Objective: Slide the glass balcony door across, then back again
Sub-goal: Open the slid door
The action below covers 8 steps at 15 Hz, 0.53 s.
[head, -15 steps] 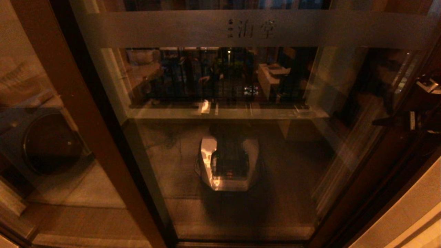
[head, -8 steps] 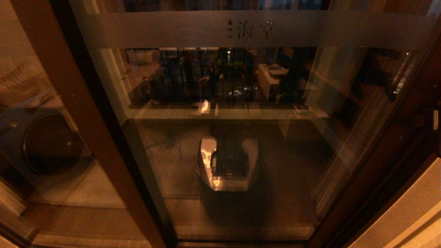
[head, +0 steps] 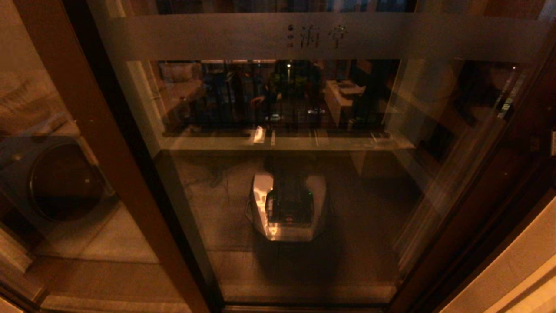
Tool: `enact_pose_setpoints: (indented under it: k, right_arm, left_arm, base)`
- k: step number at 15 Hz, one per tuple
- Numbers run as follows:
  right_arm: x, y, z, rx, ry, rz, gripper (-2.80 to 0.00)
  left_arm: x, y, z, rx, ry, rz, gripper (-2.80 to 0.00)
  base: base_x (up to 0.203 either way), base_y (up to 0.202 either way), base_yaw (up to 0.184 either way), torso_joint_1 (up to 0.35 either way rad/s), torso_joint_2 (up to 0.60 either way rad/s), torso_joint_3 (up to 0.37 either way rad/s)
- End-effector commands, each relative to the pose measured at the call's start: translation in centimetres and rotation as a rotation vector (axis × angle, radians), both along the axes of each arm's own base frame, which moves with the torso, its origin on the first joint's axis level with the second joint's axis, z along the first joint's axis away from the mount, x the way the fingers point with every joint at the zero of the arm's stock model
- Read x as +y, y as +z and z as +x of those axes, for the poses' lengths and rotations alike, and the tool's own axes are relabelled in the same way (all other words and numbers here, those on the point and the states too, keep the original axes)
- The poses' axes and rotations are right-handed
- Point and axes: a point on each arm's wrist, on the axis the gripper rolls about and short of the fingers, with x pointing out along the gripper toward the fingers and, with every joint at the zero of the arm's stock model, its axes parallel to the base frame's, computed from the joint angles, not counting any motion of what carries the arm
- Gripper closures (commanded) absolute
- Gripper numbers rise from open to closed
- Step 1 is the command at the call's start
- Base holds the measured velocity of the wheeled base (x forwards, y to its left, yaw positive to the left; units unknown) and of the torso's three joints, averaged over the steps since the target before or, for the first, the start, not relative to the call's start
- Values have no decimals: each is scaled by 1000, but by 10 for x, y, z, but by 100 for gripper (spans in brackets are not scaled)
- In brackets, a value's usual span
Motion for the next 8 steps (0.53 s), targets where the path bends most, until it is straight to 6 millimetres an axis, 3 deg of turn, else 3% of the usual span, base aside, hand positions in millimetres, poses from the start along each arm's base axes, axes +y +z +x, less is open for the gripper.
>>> enact_pose_setpoints:
  k: [1,8]
  right_arm:
    - [-4,-2,1,4,-5,2,0]
    - [-11,1,-3,-2,-33,-5,0]
  left_arm:
    - [0,0,0,1,-1,0,0]
    - [0,0,0,0,0,0,0]
  base:
    - [0,0,0,0,0,0]
    - [0,0,0,0,0,0]
